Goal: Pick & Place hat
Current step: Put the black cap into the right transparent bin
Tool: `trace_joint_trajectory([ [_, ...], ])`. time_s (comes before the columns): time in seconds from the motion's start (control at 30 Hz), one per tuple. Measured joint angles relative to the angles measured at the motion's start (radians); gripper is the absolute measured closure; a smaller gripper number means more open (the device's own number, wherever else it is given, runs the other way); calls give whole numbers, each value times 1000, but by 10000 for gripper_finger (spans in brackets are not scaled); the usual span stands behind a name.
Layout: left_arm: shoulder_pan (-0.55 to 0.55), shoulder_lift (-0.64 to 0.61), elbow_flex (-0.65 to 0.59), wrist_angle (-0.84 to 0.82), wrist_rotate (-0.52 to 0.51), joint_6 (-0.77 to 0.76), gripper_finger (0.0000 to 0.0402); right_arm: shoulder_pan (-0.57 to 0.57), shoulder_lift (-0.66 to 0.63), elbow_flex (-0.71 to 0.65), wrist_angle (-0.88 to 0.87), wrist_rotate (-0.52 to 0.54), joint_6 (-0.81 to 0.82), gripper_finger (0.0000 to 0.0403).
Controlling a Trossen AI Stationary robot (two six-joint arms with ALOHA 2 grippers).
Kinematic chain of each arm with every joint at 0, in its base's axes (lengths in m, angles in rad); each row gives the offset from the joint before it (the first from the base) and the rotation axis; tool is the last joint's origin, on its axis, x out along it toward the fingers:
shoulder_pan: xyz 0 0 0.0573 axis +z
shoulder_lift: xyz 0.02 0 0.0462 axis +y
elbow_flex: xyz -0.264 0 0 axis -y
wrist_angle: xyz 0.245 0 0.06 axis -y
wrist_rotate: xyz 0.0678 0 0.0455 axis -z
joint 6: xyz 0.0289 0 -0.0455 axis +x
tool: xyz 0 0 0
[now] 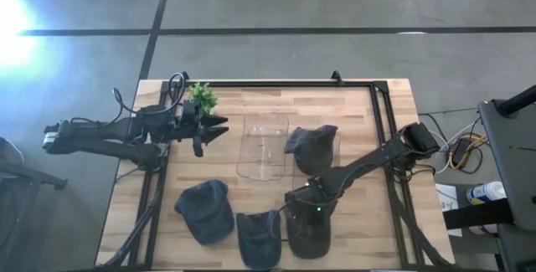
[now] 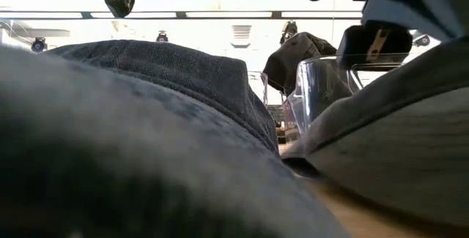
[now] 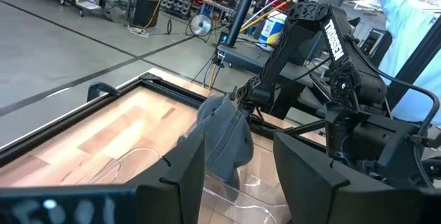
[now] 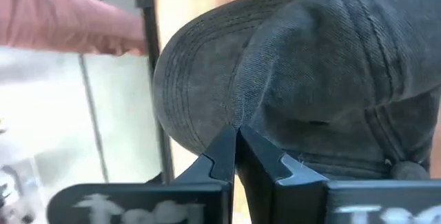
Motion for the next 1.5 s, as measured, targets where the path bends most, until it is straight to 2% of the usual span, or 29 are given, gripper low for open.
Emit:
trace_joint_trajectory([
  [0.13, 0, 0, 0, 0, 0, 5, 236, -1, 0, 7, 3, 32, -1, 359],
  [0.5, 0, 0, 0, 0, 0, 5, 236, -7, -2, 25, -37, 53, 1, 247],
  [0.7, 2, 0, 0, 0, -1, 9, 236, -37, -39, 58, -164, 100, -12, 229],
  [0.87, 3, 0, 0, 1, -1, 9, 236, -47, -43, 57, -180, 106, -40, 258],
  [1.23, 3, 0, 1, 2, -1, 9, 236, -85, -43, 46, -198, 166, -92, 386],
  [1.5, 3, 0, 9, 1, 0, 10, 236, -123, -48, 19, -223, 226, -136, 394],
])
